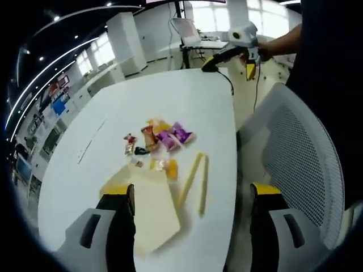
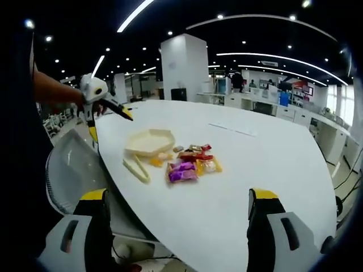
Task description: Place the target food into the container with the food tongs after gripping and lifting it, then release it inside without dropping or visibly crushing the food.
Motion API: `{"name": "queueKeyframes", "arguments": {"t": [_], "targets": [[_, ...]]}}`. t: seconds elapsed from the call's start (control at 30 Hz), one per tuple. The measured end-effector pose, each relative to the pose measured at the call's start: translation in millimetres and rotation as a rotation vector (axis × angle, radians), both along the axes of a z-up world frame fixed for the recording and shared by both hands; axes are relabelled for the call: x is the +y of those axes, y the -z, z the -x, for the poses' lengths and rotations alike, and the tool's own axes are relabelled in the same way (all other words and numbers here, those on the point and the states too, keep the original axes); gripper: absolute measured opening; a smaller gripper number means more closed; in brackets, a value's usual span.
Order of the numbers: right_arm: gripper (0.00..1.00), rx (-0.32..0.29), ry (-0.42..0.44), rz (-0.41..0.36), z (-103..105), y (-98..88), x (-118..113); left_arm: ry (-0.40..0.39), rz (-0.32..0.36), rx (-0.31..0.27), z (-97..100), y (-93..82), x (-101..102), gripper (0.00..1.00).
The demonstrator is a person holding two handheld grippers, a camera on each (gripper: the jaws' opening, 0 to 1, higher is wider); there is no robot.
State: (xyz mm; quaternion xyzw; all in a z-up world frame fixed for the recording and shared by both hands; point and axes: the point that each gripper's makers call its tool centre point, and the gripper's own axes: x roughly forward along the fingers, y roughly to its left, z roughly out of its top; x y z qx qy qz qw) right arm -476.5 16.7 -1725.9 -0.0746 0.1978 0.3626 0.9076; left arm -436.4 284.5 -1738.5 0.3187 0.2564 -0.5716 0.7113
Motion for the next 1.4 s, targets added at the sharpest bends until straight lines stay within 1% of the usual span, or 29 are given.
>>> {"name": "queueKeyframes", "arguments": {"t": [0.07,0.17,0.2,0.33,0.4,0.47,0.5,0.53,0.63,0.7,0.73,0.77,0.83,0.93,1.07,1.1,1.13,1.17,1.2,1.27,1.37,1.4], "targets": [[1.00,0.006,-0.001,0.001,0.5,1.2,-1.7,0.017,-0.032,-0.024,-1.4,6.0,0.2,0.78],[1.00,0.005,0.006,-0.002,-0.3,0.9,-4.7,0.042,-0.069,-0.029,-1.0,17.2,-1.3,0.75],[1.00,0.005,0.007,-0.004,-0.4,1.0,-4.9,0.049,-0.079,-0.031,-1.2,20.2,-1.2,0.72],[1.00,0.009,0.006,-0.006,1.2,3.2,-4.4,0.066,-0.094,-0.017,-2.1,32.4,-5.1,0.67],[1.00,0.012,0.006,-0.006,2.7,3.9,-4.4,0.085,-0.123,-0.028,-4.4,40.0,-5.4,0.64],[1.00,0.016,0.006,-0.008,3.4,5.7,-4.6,0.108,-0.122,-0.018,-2.7,45.1,-9.0,0.63],[1.00,0.019,0.007,-0.008,4.1,6.2,-4.9,0.114,-0.129,-0.017,-2.8,48.0,-9.9,0.63],[1.00,0.020,0.007,-0.009,4.5,6.2,-5.2,0.122,-0.152,-0.019,-3.6,53.9,-10.2,0.62],[1.00,0.024,0.010,-0.009,5.7,6.7,-6.6,0.136,-0.159,-0.004,-3.2,62.1,-15.5,0.59],[1.00,0.027,0.012,-0.008,6.3,7.4,-8.3,0.162,-0.204,-0.005,-3.0,71.8,-14.2,0.53],[1.00,0.028,0.015,-0.008,6.3,7.5,-9.1,0.163,-0.227,-0.019,-5.9,76.5,-12.7,0.51],[1.00,0.030,0.019,-0.011,6.4,7.3,-10.0,0.165,-0.243,-0.025,-7.5,82.4,-12.9,0.50],[1.00,0.031,0.023,-0.014,6.0,7.2,-11.3,0.169,-0.254,-0.017,-7.2,88.8,-14.6,0.44],[1.00,0.031,0.024,-0.014,6.4,7.4,-11.6,0.170,-0.257,-0.014,-7.4,92.8,-17.4,0.43],[1.00,0.038,0.027,-0.022,7.7,8.5,-11.5,0.177,-0.308,-0.039,-11.2,102.5,-17.0,0.38],[1.00,0.038,0.027,-0.023,7.8,8.6,-11.3,0.177,-0.308,-0.037,-11.2,103.3,-17.4,0.36],[1.00,0.039,0.026,-0.026,8.1,8.5,-10.3,0.168,-0.323,-0.037,-12.0,106.4,-17.6,0.36],[1.00,0.039,0.025,-0.026,8.1,8.9,-10.3,0.166,-0.335,-0.049,-13.5,108.0,-17.0,0.35],[1.00,0.041,0.022,-0.024,8.3,9.7,-9.8,0.162,-0.365,-0.067,-17.1,110.9,-14.3,0.34],[1.00,0.042,0.021,-0.022,8.2,10.1,-9.5,0.162,-0.368,-0.056,-15.9,113.4,-14.8,0.31],[1.00,0.042,0.017,-0.019,7.2,9.8,-8.4,0.164,-0.370,-0.042,-13.9,116.0,-14.1,0.30],[1.00,0.042,0.016,-0.019,6.8,9.9,-8.2,0.151,-0.361,-0.037,-14.2,115.3,-15.0,0.29]]}}
